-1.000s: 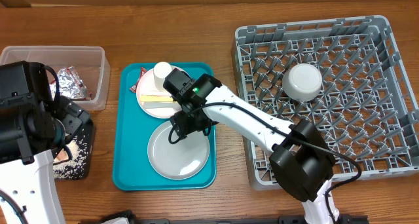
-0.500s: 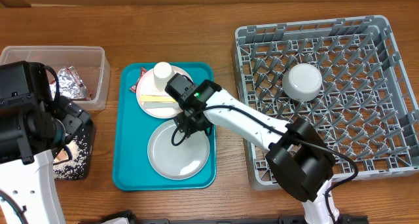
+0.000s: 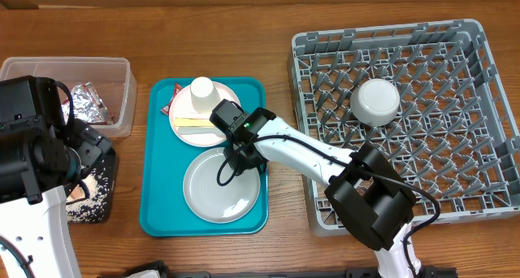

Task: Sort waste into correct bins and load items into the dishwasher rack
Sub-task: 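Grasp the rim of the white plate with the right gripper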

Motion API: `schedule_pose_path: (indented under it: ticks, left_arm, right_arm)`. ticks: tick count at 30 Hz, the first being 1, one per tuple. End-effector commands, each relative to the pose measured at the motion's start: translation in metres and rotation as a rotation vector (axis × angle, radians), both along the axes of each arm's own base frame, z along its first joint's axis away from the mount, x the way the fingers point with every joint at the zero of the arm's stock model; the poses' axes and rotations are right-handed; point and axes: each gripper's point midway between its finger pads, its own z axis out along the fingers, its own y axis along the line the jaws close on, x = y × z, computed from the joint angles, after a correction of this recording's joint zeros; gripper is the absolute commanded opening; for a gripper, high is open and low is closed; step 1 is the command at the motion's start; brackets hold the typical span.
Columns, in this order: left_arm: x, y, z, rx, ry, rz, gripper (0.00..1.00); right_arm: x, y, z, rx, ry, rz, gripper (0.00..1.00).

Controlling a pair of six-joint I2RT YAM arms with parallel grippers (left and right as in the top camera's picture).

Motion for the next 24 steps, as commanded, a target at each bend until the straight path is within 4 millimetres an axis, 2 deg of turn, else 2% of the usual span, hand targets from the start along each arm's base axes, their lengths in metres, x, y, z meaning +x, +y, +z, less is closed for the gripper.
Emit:
schedule_pose_path:
  ticks: [1,4,5,12,20,24]
  left_arm:
    - [-0.003,0.003,0.008,0.025,-0.02,0.001,1.0]
    - [-0.003,0.003,0.008,0.025,-0.02,0.001,1.0]
    - [-0.003,0.003,0.008,0.025,-0.02,0.001,1.0]
    - [-0.003,0.003,0.008,0.025,-0.02,0.001,1.0]
    - [-0.003,0.003,0.008,0.025,-0.02,0.001,1.0]
    - [-0.003,0.003,0.008,0.025,-0.02,0.001,1.0]
  right_arm:
    - [0.0,0.002,-0.002,0.014,0.005,-0.003,0.45]
    - [0.0,0.002,-0.002,0.015,0.004,-0.003,0.35]
    - [0.001,0.003,-0.002,0.017,0.002,-0.008,0.29]
    - [0.001,0.003,-0.001,0.024,0.006,-0.029,0.05]
    - [-0.008,0.009,0.002,0.06,0.056,-0.02,0.04]
    - [-0.013,0.006,0.015,0.055,0.076,-0.014,0.04]
